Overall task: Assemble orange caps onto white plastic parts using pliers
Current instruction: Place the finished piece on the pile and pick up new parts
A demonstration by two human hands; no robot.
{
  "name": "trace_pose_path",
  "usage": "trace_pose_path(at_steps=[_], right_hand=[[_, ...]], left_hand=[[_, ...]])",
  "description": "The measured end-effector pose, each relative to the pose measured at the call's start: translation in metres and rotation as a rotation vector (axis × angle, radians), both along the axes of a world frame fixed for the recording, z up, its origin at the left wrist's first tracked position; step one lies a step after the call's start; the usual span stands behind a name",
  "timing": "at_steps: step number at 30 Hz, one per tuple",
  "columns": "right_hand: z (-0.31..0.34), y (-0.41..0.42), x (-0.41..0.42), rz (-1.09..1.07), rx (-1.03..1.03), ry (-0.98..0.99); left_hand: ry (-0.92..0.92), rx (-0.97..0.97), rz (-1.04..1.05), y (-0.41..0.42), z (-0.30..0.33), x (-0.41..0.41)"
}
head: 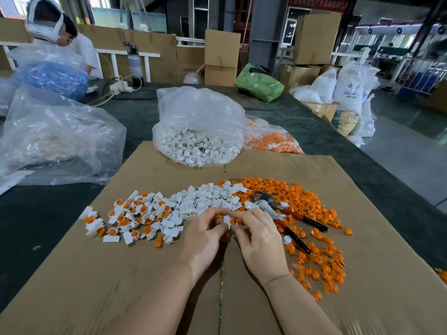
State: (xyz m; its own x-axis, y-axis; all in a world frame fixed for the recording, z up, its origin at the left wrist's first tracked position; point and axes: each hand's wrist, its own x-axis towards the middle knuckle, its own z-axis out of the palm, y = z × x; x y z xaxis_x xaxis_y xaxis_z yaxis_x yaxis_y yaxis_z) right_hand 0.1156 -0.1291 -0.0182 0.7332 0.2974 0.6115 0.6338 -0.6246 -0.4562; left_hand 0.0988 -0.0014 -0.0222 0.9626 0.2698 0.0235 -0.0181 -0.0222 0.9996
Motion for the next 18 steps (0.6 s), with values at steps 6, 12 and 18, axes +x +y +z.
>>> trace_pose_path(at_steps=[6,12,18], right_hand=[[-0.0002,0.0000,0.0010,-0.009,-0.019,0.003],[-0.0004,0.0001,0.0014,0.000,-0.019,-0.002],[0.0030,0.0009,-0.0016,-0.059,-0.076,-0.034]], left_hand=[[-0.004,0.050,0.008,0.0008,-0.0015,0.0008],[-0.004,0.090,0.036,0.0010,-0.0022,0.0013],[0.016,0.094,0.059,-0.0004,0.0005,0.0067]])
